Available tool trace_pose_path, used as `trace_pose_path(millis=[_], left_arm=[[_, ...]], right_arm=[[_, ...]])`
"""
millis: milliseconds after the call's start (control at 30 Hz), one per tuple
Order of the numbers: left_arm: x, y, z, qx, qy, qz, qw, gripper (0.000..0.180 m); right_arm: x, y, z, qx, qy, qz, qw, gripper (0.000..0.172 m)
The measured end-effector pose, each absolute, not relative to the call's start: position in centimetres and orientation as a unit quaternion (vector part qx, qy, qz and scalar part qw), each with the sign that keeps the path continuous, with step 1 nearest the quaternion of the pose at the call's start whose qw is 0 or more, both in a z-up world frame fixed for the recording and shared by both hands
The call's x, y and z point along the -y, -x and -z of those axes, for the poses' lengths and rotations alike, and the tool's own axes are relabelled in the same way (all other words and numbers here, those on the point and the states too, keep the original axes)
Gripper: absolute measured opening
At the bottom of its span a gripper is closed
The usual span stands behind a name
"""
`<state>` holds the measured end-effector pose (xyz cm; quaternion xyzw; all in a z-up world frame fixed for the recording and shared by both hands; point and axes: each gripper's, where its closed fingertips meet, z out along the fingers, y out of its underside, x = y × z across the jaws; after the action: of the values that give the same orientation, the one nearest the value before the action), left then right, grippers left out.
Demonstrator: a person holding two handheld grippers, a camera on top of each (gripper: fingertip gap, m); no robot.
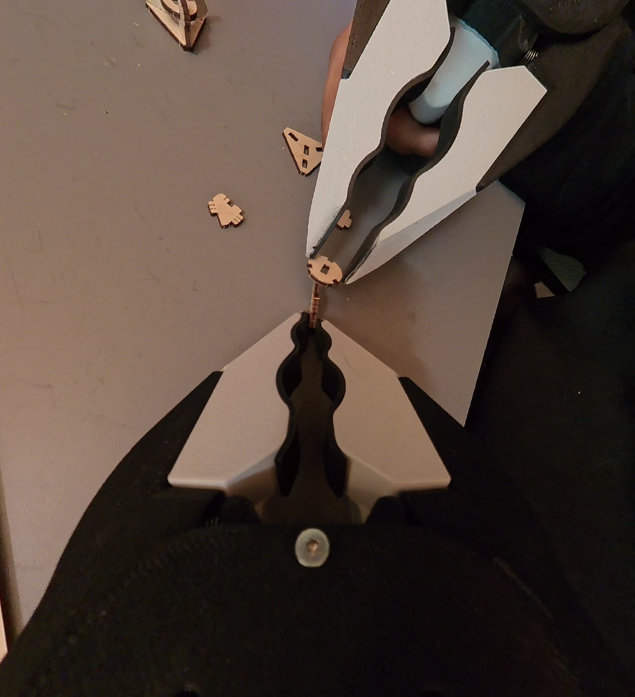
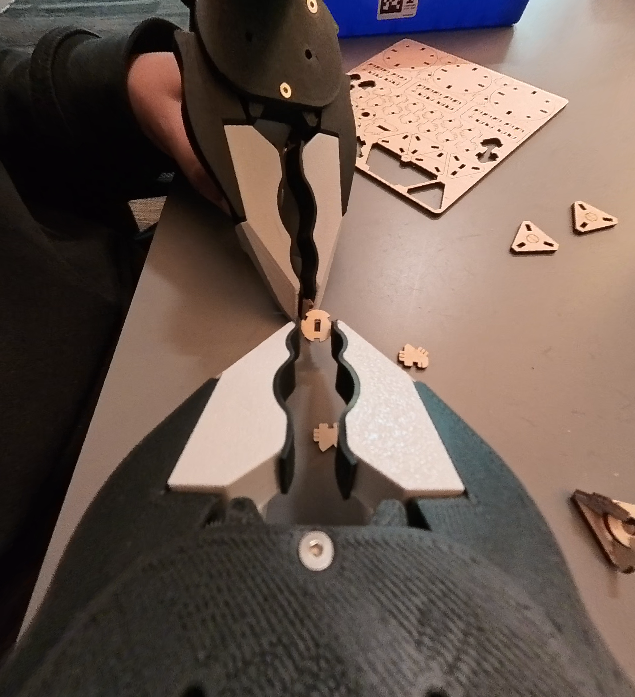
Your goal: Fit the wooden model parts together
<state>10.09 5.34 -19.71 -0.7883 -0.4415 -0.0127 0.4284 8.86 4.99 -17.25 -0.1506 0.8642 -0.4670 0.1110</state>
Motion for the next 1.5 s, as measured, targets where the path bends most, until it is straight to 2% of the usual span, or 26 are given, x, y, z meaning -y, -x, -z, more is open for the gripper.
trace_pose_path(millis=[533,600,900,1167,1267,1400,1500], left_arm=[[-5.4,-10.2,19.7,0.439,0.789,0.017,0.429,0.001],[-5.4,-10.2,19.7,0.439,0.789,0.017,0.429,0.001],[-5.4,-10.2,19.7,0.44,0.789,0.018,0.429,0.001],[-5.4,-10.1,19.7,0.44,0.788,0.021,0.43,0.001],[-5.4,-10.1,19.7,0.44,0.788,0.021,0.43,0.001],[-5.4,-10.1,19.7,0.441,0.787,0.023,0.431,0.001],[-5.4,-10.1,19.7,0.441,0.787,0.023,0.431,0.001]], right_arm=[[-5.6,-8.4,17.9,-0.875,0.15,0.445,0.116,0.014],[-6.0,-8.0,18.1,-0.88,0.146,0.437,0.111,0.009],[-7.0,-6.5,18.2,-0.895,0.127,0.417,0.088,0.014],[-6.5,-8.0,19.3,-0.899,0.143,0.4,0.104,0.013],[-6.3,-7.7,19.4,-0.901,0.142,0.4,0.087,0.005],[-5.8,-6.0,19.6,-0.908,0.114,0.402,0.042,0.006],[-5.6,-6.0,19.2,-0.903,0.109,0.412,0.049,0.009]])
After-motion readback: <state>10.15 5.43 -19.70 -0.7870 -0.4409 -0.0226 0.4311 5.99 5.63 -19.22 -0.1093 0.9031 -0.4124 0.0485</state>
